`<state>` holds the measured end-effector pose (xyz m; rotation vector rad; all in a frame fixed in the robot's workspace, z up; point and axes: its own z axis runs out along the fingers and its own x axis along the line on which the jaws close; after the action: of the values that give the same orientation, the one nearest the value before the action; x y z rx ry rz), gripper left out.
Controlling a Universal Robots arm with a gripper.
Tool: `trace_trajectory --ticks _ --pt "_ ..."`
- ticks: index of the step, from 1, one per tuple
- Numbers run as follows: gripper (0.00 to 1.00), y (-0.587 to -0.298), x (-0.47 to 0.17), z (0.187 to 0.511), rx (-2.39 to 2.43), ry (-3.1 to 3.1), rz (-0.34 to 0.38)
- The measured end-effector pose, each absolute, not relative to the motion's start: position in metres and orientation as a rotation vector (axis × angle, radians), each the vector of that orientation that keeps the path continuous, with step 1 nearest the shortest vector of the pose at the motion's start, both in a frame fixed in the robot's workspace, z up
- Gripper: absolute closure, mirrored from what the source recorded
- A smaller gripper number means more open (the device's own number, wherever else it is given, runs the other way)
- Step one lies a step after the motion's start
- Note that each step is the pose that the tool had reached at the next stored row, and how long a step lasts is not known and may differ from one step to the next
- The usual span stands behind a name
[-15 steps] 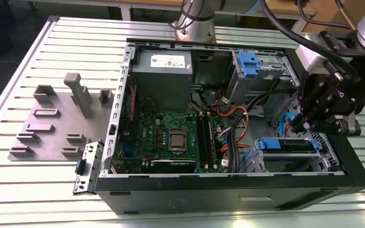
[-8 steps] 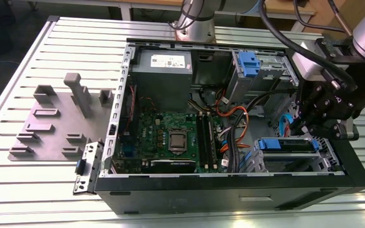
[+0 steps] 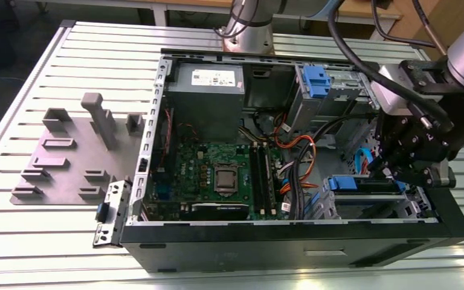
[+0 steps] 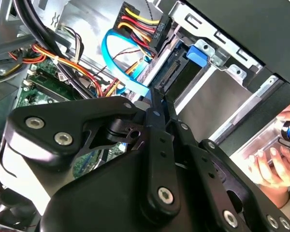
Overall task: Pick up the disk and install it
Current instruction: 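Insert the first disk wire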
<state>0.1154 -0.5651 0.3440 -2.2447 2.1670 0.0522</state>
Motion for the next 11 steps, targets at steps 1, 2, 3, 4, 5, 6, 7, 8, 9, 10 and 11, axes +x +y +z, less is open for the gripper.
trace_trajectory --ticks 1,2,3,4,5,6,7,8,9,10,11 --pt "0.84 -0.5654 0.1153 0.3437 -2.243 2.162 0.051" --pt "0.84 -0.5656 0.1152 0.3436 -2.240 2.156 0.052" --pt "0.84 -0.5658 0.1150 0.3434 -2.236 2.151 0.053" --pt "0.84 -0.5661 0.1147 0.3429 -2.235 2.147 0.052" --pt "0.84 -0.5662 0.1143 0.3421 -2.234 2.145 0.050" --pt "0.84 -0.5663 0.1138 0.3417 -2.234 2.145 0.049" --pt "0.84 -0.5664 0.1135 0.3413 -2.234 2.145 0.049" --pt "0.84 -0.5664 0.1132 0.3410 -2.234 2.145 0.049" --pt "0.84 -0.5664 0.1127 0.3406 -2.234 2.145 0.049" --pt "0.84 -0.5664 0.1125 0.3401 -2.234 2.145 0.049" --pt "0.84 -0.5664 0.1124 0.3397 -2.234 2.145 0.049"
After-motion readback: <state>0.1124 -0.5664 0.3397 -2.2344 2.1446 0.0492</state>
